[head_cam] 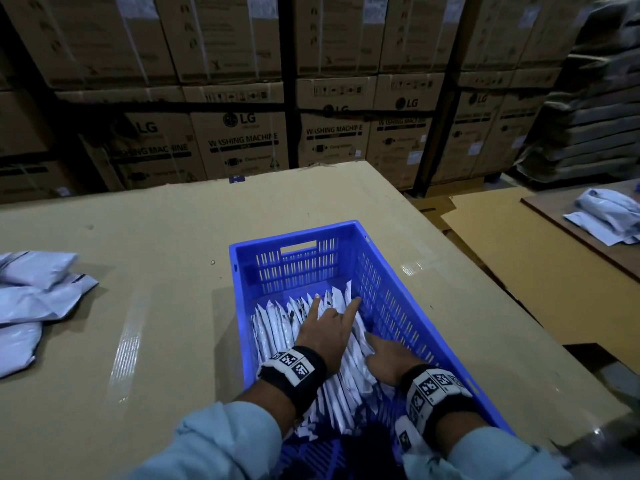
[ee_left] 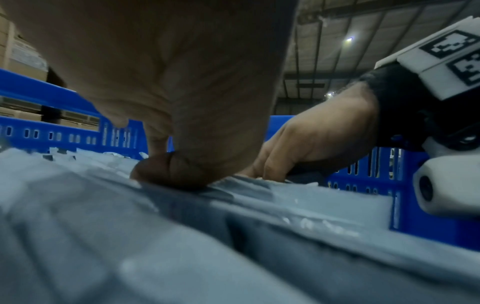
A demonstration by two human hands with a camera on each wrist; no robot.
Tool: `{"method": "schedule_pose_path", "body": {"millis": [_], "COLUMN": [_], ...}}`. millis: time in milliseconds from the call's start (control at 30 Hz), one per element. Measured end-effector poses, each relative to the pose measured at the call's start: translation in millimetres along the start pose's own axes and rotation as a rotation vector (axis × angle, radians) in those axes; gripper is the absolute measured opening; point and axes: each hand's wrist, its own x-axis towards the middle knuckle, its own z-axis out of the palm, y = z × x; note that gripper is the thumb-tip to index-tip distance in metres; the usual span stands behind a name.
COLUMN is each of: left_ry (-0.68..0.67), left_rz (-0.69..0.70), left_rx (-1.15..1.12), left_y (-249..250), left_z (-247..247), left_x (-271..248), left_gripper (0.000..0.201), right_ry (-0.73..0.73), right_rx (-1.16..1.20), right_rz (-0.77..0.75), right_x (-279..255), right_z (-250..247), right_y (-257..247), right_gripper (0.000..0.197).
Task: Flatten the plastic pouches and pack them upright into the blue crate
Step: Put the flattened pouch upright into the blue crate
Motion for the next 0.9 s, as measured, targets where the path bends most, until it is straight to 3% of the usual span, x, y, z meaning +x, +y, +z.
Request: {"method": "schedule_pose_path", "body": {"millis": [133, 300, 367, 500, 600, 700, 800, 900], "left_ry": [0.027, -0.075, -0.084, -0.177, -0.191, -0.192, -0.183, -0.176], "left_rz": [0.033, 0.061, 0.067, 0.040, -0.009, -0.034, -0.037, -0.047], "left_rx": [-0.123, -0.048, 0.026, 0.130, 0.142, 0.142, 0.133, 0.119], "left_y": [-4.3, -2.3, -0.4, 3.4, 8.0, 10.1, 8.6, 7.5], "left_z": [4.4, 3.9, 5.4, 9.1, 10.4, 10.3, 12.4, 12.6], "left_x": [4.4, 3.9, 5.4, 8.4, 9.0, 7.2, 6.8, 6.6], "left_gripper": [0.120, 0.073, 0.066, 0.072, 0.069, 0.067, 0.070, 0.078], "right_ry": [0.081, 0.087, 0.111, 0.108, 0.097, 0.091, 0.135, 0.224], "right_rx": [0.014, 0.075, 0.088, 0.089, 0.071, 0.061, 0.040, -0.035], "right_rz": [0.033, -0.018, -0.033, -0.047, -0.060, -0.055, -0.046, -0.048], "right_x": [-2.0, -2.8, -4.6, -7.3, -8.5, -8.4, -5.5, -0.9], "right_z": [2.7, 0.4, -1.4, -2.5, -3.1, -2.4, -0.5, 1.0], "right_y": [-3.0, -1.0, -1.2, -0.7, -0.9, -1.5, -1.6, -0.1], "right_gripper": [0.060, 0.039, 0.031, 0.040, 0.034, 0.042, 0.030, 0.034]}}
